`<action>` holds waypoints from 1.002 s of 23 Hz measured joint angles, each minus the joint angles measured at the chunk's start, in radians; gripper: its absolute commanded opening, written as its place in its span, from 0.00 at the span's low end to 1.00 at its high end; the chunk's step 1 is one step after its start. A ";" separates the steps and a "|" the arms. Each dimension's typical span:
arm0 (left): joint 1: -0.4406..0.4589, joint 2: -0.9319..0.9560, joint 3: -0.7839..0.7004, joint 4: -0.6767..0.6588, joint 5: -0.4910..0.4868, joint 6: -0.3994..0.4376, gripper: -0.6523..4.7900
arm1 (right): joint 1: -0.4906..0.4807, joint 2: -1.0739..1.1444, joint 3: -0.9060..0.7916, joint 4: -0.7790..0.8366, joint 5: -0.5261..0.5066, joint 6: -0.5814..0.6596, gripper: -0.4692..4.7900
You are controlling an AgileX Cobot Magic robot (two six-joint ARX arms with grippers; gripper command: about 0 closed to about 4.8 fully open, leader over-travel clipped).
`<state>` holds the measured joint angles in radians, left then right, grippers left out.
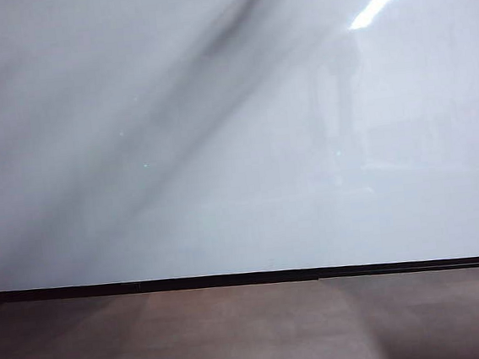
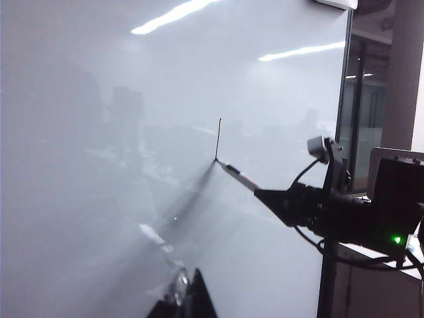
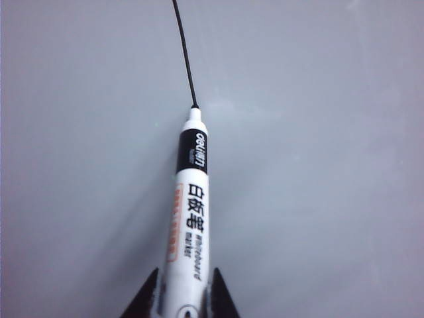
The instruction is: Reach to the right to find the marker pen, pick it up, and write the number 17 on the whiteboard.
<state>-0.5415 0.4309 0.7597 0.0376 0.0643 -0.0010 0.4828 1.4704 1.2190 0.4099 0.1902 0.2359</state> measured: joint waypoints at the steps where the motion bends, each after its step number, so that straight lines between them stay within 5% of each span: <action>1: 0.000 0.000 0.000 0.000 0.000 0.000 0.11 | 0.000 0.000 -0.007 0.000 0.000 0.001 0.08; 23: -0.001 0.000 0.000 0.000 0.001 0.000 0.11 | 0.004 -0.083 0.025 0.080 0.016 -0.077 0.08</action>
<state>-0.5423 0.4309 0.7601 0.0372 0.0650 -0.0010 0.4866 1.3872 1.2442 0.4900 0.2058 0.1585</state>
